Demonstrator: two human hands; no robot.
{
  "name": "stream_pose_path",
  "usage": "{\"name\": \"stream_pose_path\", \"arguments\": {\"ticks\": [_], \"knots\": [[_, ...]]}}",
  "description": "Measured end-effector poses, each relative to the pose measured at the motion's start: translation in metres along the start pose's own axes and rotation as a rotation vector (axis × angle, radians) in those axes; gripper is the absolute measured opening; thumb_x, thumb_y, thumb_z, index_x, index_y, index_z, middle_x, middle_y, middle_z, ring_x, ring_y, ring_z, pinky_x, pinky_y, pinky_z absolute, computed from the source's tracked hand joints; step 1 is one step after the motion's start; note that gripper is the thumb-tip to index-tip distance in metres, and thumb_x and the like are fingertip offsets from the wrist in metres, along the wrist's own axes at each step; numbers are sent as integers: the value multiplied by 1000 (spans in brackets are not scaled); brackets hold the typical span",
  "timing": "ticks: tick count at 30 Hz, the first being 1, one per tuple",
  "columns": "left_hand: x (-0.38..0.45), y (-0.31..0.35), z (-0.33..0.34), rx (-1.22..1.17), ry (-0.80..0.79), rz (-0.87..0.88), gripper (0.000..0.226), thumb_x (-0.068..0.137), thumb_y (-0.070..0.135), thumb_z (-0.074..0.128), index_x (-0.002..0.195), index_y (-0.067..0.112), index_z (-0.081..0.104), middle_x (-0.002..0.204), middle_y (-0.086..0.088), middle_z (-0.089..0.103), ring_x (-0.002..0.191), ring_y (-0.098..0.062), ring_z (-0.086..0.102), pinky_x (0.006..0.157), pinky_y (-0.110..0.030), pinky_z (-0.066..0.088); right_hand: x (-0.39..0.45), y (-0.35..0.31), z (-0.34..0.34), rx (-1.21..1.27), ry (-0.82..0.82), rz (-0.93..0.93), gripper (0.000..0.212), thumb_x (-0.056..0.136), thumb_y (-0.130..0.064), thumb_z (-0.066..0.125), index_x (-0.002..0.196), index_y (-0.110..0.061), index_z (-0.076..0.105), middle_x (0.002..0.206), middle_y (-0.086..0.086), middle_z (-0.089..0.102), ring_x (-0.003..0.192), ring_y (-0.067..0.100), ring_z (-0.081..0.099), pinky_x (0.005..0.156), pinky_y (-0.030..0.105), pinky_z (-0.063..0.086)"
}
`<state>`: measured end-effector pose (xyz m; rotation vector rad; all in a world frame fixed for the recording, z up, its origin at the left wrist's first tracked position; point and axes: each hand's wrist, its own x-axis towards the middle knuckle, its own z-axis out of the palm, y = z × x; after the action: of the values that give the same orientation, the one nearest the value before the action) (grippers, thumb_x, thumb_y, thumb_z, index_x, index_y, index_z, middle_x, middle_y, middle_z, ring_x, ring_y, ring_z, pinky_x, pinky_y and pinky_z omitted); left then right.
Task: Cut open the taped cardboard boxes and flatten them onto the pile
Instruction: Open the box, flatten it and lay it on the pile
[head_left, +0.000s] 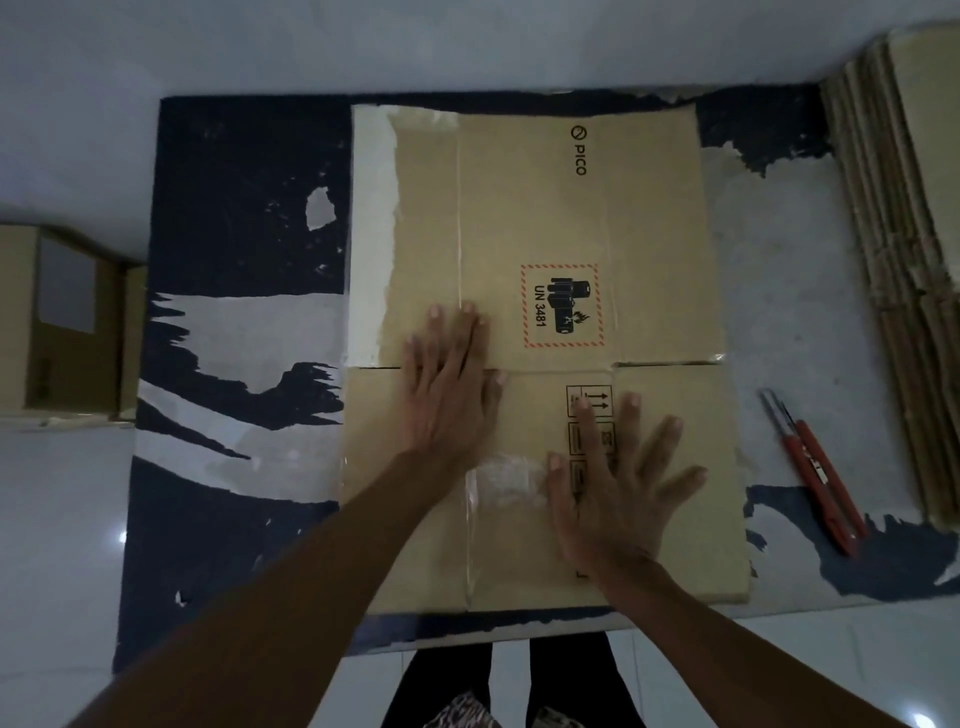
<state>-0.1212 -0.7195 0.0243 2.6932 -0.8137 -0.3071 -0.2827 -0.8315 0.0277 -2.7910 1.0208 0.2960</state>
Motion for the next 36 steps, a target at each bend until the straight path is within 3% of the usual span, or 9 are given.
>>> {"name": "stream_pose_path", "arguments": {"ticks": [4, 8, 12, 17, 22, 25, 27, 33, 36], "knots": [[5, -7, 13, 74, -24, 17, 62, 102, 45, 20, 158, 19, 16, 167, 1, 10, 154, -29, 0, 123, -54, 1, 3, 1, -2, 12, 1, -14, 65, 91, -63, 31, 152, -39, 22, 165, 9, 13, 147, 49, 6, 106, 77, 4], [2, -5, 10, 67, -15, 17, 61, 102, 46, 20, 158, 19, 20, 166, 1, 12, 154, -28, 1, 123, -52, 0, 40, -9, -31, 60, 74, -125, 46, 87, -51, 42, 120, -21, 55, 140, 15, 38, 130, 42, 35, 104, 65, 30], [-1, -3, 5, 86, -41, -1, 62, 104, 46, 16, 159, 20, 10, 167, 2, 1, 153, -26, -7, 123, -54, 2, 102, -30, -46, 148, 38, -195, 62, 94, -55, 29, 151, -32, 30, 164, 10, 8, 150, 38, 0, 120, 56, 2], [-4, -1, 3, 94, -25, 11, 64, 103, 45, 23, 159, 17, 11, 167, -3, 3, 154, -28, -5, 123, -53, 4, 147, -31, -37, 27, 15, -223, 70, 95, -69, 16, 156, -40, 2, 165, 6, -14, 150, 33, -16, 120, 58, -2], [28, 10, -8, 35, -24, -68, 58, 87, 47, 44, 132, 11, 52, 144, -17, 46, 133, -37, 37, 105, -52, 27, 148, -33, -33, -12, -26, -225, 72, 95, -71, 11, 156, -38, -8, 163, 8, -20, 149, 35, -20, 118, 60, -4], [54, 13, -15, -60, -140, -71, 89, 88, 65, 51, 156, 24, 11, 160, -13, -6, 147, -34, -10, 115, -53, -19, 152, -34, -36, -16, -82, -230, 72, 93, -71, 5, 156, -37, -7, 163, 11, -18, 149, 39, -18, 117, 64, -3], [63, 12, -16, -41, -235, -117, 109, 85, 74, 48, 152, 28, -25, 150, -12, -48, 137, -35, -45, 100, -53, -37, 152, -35, -39, -18, -144, -237, 74, 92, -72, 6, 157, -37, -5, 164, 12, -17, 148, 41, -16, 116, 65, -3], [63, 15, -23, -59, -298, -152, 112, 72, 90, 22, 151, 29, -29, 150, -12, -48, 136, -34, -46, 102, -61, -31, 174, -21, -68, 73, -542, -351, 102, 86, -76, 41, 139, -44, -40, 135, 4, -62, 123, 35, -57, 108, 64, -25], [69, 13, -28, -52, -357, -152, 115, 80, 81, 41, 146, 30, -37, 143, -10, -56, 131, -33, -52, 105, -67, -26, 177, -25, -77, 78, -615, -368, 109, 87, -71, 49, 136, -42, -44, 127, 6, -67, 116, 35, -62, 105, 66, -27]]}}
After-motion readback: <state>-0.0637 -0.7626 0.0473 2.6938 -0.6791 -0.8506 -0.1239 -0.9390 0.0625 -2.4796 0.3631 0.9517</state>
